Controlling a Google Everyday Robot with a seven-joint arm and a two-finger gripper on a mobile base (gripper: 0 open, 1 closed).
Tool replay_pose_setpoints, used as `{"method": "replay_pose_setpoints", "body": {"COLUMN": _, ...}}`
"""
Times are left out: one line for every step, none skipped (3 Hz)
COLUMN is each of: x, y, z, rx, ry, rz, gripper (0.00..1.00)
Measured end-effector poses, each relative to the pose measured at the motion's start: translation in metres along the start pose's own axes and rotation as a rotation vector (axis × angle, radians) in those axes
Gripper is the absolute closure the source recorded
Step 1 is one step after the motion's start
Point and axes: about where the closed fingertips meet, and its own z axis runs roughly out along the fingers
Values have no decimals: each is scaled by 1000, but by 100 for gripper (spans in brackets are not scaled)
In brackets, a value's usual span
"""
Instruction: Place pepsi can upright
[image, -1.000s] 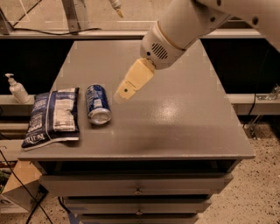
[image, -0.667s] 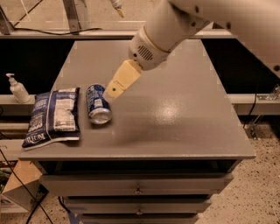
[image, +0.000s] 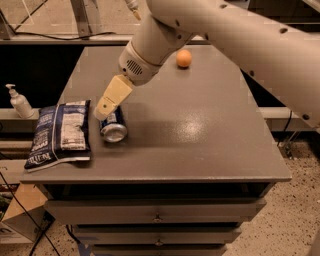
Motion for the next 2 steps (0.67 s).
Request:
{"method": "replay_pose_setpoints", "body": {"x": -13, "y": 2, "z": 32, "rx": -52, "ry": 9, "rz": -1, "gripper": 0}}
{"method": "replay_pose_setpoints", "body": {"x": -15, "y": 1, "z": 54, "rx": -84, "ry": 19, "rz": 17, "gripper": 0}}
